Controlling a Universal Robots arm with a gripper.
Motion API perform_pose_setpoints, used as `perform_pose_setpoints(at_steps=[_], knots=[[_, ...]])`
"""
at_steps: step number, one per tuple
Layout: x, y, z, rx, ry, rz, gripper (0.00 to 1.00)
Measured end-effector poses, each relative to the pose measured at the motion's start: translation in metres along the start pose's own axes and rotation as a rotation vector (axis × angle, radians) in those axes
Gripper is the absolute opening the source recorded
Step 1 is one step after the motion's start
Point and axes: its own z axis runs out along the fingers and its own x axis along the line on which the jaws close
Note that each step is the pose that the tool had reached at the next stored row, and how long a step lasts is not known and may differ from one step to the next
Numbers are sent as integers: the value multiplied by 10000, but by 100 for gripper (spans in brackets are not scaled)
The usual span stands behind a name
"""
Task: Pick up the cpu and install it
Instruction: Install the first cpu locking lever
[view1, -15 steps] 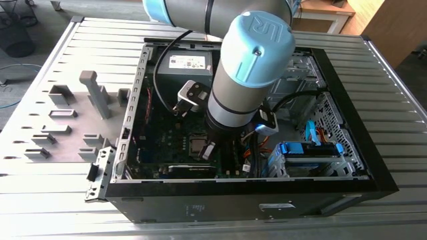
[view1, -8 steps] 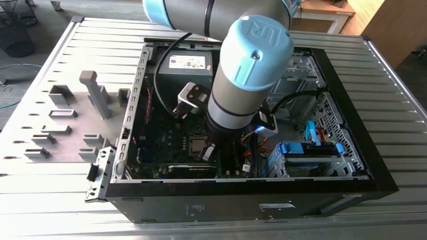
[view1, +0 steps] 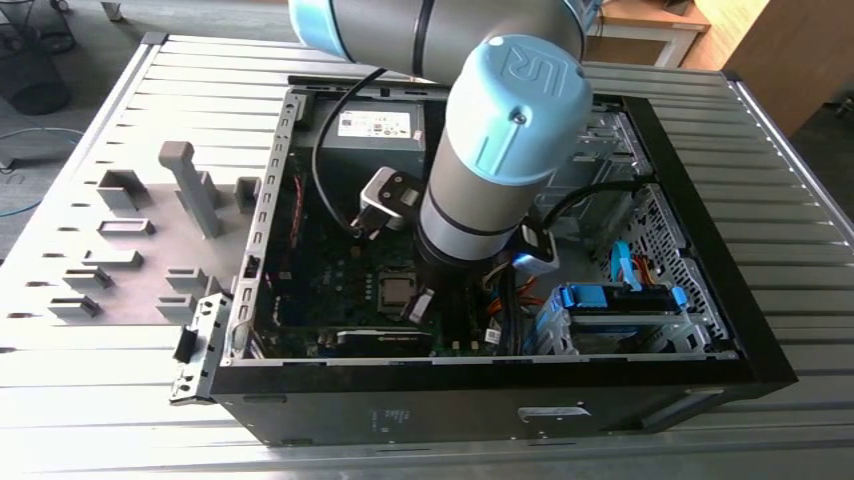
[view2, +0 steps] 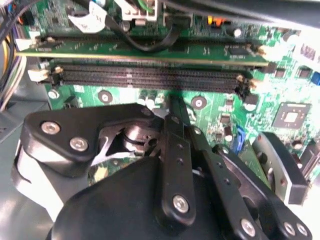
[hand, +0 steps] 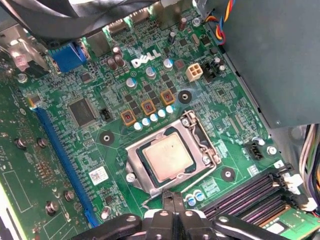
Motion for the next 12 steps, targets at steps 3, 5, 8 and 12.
perform_pose_setpoints(at_steps=[3, 5, 8, 12], knots=[[-3, -9, -4, 1, 0, -2, 11], [-1, -11, -5, -26, -43, -7, 11], [2, -11, -5, -66, -114, -12, 11], [5, -4, -5, -111, -194, -21, 11]])
